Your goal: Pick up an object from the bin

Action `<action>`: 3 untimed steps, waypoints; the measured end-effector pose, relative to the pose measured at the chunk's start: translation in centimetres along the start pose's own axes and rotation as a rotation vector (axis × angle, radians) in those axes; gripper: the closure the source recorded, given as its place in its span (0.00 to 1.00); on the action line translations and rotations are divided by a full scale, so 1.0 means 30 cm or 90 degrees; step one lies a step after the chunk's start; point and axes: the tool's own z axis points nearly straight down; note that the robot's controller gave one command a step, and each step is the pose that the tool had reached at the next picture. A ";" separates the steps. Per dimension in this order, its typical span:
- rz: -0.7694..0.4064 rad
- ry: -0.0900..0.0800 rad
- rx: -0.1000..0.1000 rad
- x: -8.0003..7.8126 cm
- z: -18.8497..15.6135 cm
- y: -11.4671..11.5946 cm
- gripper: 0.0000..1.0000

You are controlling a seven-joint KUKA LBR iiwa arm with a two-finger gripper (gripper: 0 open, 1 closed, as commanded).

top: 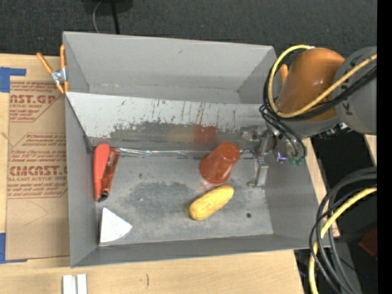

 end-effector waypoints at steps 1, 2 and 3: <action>0.000 0.000 0.000 0.000 0.000 0.000 0.00; -0.064 -0.001 -0.001 0.047 -0.011 -0.043 0.00; -0.125 -0.006 0.004 0.156 0.076 -0.048 0.00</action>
Offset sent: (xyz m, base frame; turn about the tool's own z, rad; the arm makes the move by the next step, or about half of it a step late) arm -0.0424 -0.0482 0.0108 -0.2567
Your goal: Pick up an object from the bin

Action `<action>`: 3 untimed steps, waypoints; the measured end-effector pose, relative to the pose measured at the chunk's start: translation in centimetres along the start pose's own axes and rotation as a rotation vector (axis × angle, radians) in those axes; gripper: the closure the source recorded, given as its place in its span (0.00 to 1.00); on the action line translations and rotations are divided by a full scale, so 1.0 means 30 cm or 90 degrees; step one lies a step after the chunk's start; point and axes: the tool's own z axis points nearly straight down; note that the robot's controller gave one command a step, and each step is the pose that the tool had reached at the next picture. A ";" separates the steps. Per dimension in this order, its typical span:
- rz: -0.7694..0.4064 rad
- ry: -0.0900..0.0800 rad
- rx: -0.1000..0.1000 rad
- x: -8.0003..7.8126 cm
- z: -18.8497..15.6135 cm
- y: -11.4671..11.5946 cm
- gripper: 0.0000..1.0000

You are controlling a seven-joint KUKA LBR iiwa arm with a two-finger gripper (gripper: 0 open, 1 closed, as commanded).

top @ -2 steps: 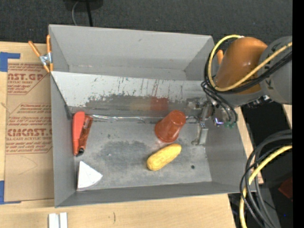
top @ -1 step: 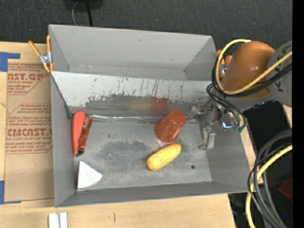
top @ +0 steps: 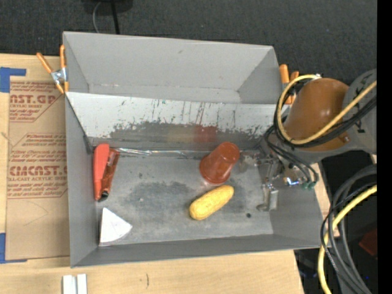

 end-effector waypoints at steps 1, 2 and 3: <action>0.097 0.007 -0.006 -0.002 0.135 0.136 0.00; 0.015 0.003 -0.004 -0.066 0.175 0.174 0.00; -0.183 0.005 -0.008 -0.030 0.191 0.382 1.00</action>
Offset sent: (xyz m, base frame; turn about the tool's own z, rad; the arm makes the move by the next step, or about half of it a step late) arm 0.0211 0.0527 -0.0551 -0.0851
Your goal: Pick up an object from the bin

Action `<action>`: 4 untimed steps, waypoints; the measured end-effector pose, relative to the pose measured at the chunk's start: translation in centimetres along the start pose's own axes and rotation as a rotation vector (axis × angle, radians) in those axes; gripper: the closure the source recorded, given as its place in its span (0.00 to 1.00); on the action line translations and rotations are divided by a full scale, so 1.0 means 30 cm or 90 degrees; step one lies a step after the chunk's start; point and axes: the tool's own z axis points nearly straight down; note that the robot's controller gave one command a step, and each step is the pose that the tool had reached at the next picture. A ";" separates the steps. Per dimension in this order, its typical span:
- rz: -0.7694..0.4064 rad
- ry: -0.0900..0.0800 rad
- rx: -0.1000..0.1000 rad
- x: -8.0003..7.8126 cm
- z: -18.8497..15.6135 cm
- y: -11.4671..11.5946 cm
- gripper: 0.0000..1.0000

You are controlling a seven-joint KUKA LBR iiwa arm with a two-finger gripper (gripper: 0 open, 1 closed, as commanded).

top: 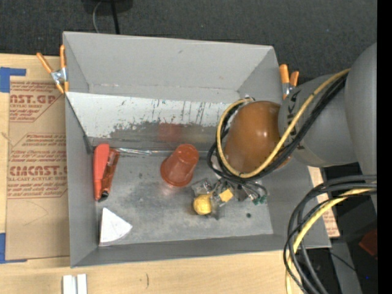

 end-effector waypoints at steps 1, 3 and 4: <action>0.000 0.000 0.000 0.000 0.000 0.000 1.00; -0.030 -0.002 0.000 -0.023 -0.398 -0.016 1.00; -0.030 0.003 -0.003 -0.013 -0.517 -0.022 1.00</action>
Offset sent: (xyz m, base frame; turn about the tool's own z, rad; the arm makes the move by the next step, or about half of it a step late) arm 0.0077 -0.0024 0.1197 -0.0478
